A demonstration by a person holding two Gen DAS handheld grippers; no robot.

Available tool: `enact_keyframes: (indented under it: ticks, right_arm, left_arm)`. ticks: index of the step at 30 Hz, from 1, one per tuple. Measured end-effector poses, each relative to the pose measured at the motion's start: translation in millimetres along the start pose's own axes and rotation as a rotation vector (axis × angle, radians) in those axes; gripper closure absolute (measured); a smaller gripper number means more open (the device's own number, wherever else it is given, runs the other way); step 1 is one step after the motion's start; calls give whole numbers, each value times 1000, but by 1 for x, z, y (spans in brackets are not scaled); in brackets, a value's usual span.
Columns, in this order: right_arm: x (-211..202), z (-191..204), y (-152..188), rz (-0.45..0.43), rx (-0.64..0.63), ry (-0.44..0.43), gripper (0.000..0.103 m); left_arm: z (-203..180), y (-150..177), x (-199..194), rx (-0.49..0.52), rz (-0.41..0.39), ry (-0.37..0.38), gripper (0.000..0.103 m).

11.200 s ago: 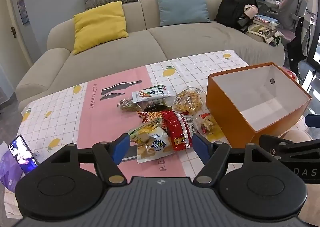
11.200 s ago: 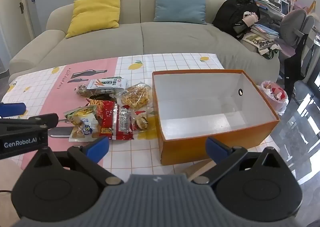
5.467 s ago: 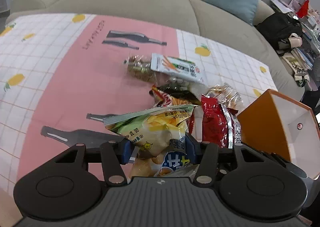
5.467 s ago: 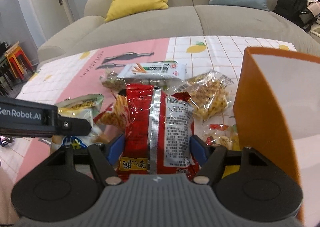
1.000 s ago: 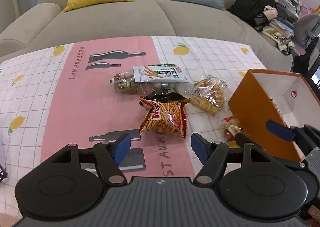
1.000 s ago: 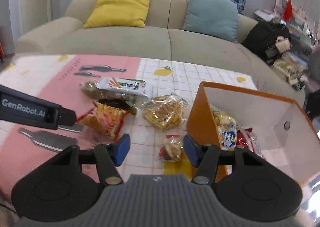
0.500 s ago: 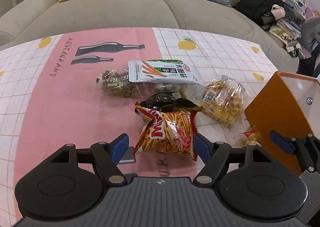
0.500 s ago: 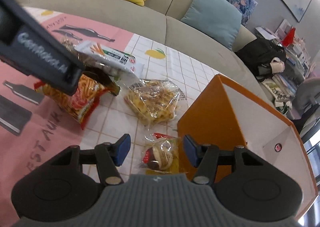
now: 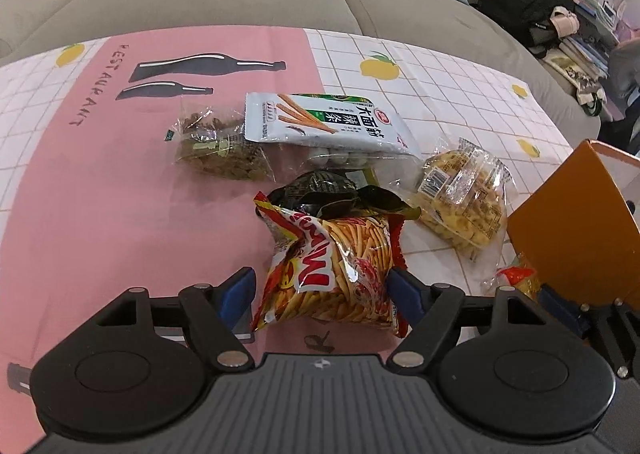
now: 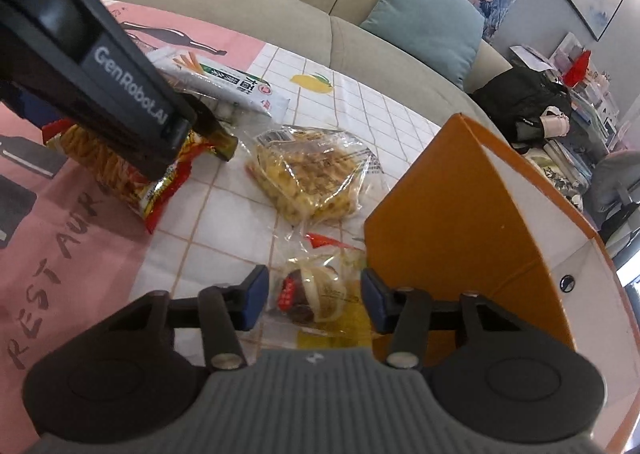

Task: Organize snacks
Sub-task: 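Grasp the red Mimi bag with left tool while right grasps cookie bag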

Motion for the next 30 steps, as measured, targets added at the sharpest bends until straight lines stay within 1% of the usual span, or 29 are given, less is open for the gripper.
enact_keyframes:
  ticks: [1, 2, 4, 8, 12, 18, 20, 23, 30]
  right_arm:
    - [-1, 0, 1, -2, 2, -5, 56]
    - [-1, 1, 1, -4, 5, -11, 57]
    - [-2, 1, 1, -5, 8, -29, 59]
    - [-6, 4, 1, -8, 4, -69, 62]
    - [-13, 8, 0, -2, 4, -129, 62]
    - [-25, 13, 3, 32, 34, -225, 64]
    - [-29, 12, 3, 37, 45, -248, 65]
    - [-41, 10, 3, 27, 49, -261, 65]
    - [-62, -5, -5, 21, 113, -315, 65]
  left_arm:
    - [0, 0, 1, -4, 3, 5, 17]
    - [0, 0, 1, -8, 4, 12, 24]
    - [0, 2, -1, -17, 1, 21, 29]
    - [1, 6, -7, -25, 3, 12, 35]
    - [2, 15, -17, -39, 15, -7, 38]
    - [-1, 34, -33, -37, 40, -26, 41]
    - [0, 38, -40, -53, 44, -26, 44]
    - [-1, 40, -54, -69, 24, -24, 48]
    - [-3, 42, -85, -89, -27, -39, 51]
Point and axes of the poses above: each gripper's, at about its wrist camera, not at the fingertips, and x roughly the way its jaws point, z to its left, y to its underside, the point moved 5 cm from there along x, roughly the way its jaws point, and after that the axes turned 7 degrees about x, right-handed, at the moved point
